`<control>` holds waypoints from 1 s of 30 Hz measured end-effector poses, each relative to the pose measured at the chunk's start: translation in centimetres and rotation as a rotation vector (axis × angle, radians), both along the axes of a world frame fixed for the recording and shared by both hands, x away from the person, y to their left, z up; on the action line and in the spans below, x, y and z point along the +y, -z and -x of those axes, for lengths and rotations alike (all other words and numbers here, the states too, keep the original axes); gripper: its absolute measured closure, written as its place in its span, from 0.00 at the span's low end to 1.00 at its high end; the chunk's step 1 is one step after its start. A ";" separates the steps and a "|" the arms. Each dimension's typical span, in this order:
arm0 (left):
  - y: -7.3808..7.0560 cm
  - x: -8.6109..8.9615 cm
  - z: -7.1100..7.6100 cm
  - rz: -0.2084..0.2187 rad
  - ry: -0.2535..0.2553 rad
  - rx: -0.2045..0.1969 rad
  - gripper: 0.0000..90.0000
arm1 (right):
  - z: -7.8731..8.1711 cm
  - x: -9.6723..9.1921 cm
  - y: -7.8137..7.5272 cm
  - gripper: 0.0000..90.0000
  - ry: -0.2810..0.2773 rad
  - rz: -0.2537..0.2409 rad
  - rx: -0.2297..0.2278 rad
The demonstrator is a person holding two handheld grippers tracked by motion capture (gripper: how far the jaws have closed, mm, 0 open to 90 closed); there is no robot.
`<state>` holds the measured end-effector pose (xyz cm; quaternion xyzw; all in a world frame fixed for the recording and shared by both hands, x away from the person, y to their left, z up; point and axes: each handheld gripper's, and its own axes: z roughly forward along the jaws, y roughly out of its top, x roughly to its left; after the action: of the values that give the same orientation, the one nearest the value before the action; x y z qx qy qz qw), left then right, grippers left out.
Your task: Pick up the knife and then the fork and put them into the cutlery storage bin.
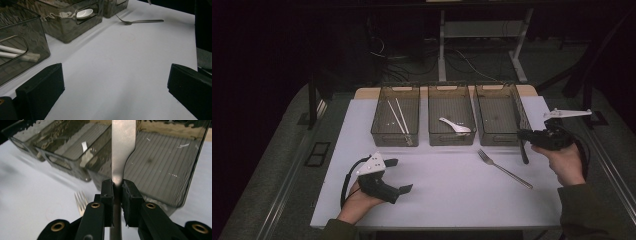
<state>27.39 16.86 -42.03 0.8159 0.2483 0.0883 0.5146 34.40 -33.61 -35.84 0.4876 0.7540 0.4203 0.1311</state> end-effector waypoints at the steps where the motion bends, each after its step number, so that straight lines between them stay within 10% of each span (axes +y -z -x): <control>1: 0.0 0.0 0.0 -0.001 0.001 -0.001 0.00 | -0.3 0.0 -0.3 0.88 0.004 0.000 -0.003; 14: 0.0 0.0 0.0 0.001 0.004 -0.002 0.00 | -5.3 1.1 -4.4 0.88 0.036 0.043 -0.047; 30: 0.0 0.0 0.0 0.003 0.004 0.001 0.00 | -9.8 1.7 -3.2 0.88 0.077 0.074 -0.007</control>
<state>27.43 16.85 -42.06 0.8157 0.2472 0.0864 0.5158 44.16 -31.94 -32.64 0.5096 0.7491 0.3886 0.1680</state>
